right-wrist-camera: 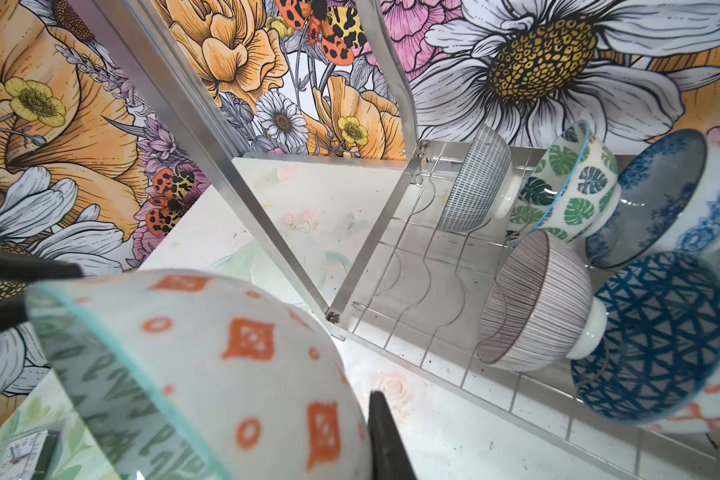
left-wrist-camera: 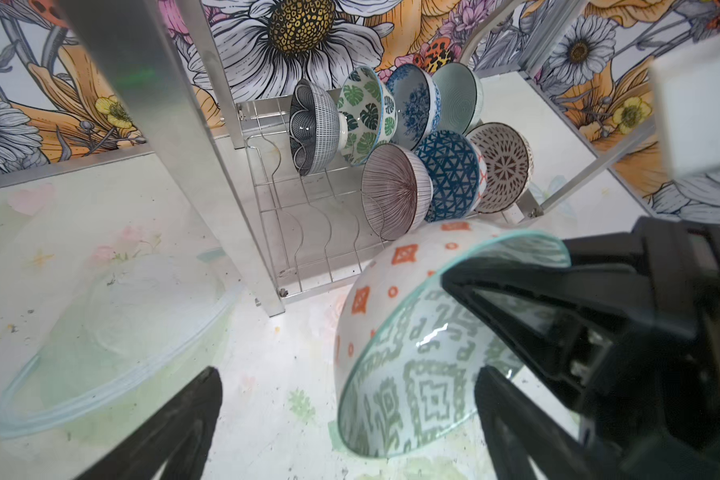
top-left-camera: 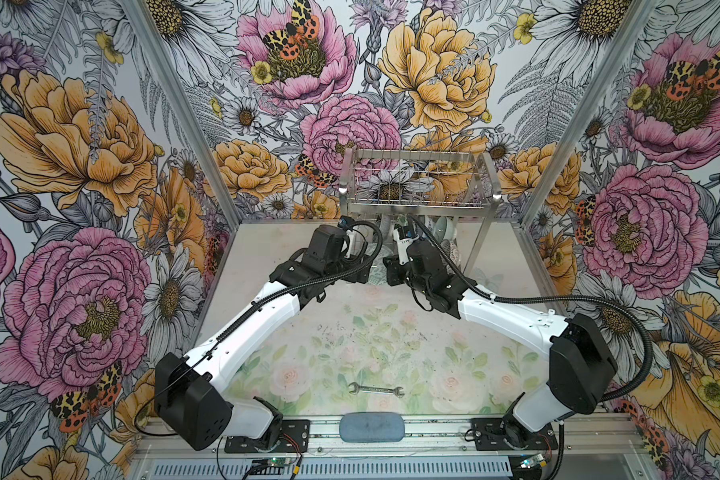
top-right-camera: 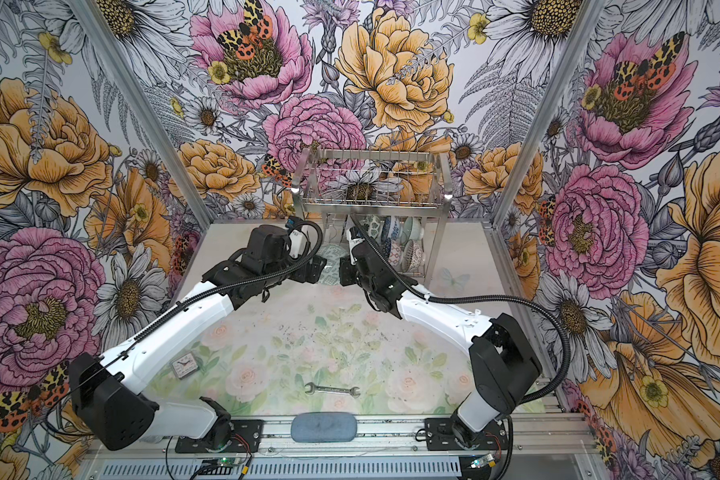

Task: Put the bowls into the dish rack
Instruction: 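Close the right gripper on the bowl rim while the left releases and withdraws, then lower the green-and-orange bowl into the rack with the right gripper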

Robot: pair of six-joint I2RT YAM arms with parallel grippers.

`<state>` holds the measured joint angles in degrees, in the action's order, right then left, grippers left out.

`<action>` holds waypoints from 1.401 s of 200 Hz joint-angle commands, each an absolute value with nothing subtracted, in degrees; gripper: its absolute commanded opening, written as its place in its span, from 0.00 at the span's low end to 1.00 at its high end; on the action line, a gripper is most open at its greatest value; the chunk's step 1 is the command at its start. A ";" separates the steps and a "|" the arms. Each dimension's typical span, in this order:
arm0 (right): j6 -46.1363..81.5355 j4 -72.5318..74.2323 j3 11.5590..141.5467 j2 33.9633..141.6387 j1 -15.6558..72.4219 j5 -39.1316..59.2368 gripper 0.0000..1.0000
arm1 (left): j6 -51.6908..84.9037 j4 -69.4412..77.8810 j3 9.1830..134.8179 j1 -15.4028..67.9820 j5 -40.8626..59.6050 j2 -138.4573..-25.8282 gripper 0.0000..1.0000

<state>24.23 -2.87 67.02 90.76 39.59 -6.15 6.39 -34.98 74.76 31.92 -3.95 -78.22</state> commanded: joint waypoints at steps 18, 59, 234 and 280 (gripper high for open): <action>20.14 -3.80 70.78 90.99 40.08 -15.88 0.00 | 0.86 -43.82 76.45 26.99 -2.00 -75.44 0.99; 17.92 -8.64 74.77 94.17 41.31 -27.46 0.00 | 0.86 -41.42 73.10 24.04 -1.99 -72.35 0.99; 8.88 -15.13 94.15 115.00 43.51 -51.31 0.00 | 1.61 -37.27 66.01 15.86 1.37 -68.30 0.99; 4.45 -15.12 99.69 120.77 43.12 -56.07 0.00 | 1.67 -37.27 66.17 15.56 1.66 -68.34 0.99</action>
<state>7.49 -17.04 95.55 118.72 43.11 -50.70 1.93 -38.89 66.17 16.21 0.08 -68.25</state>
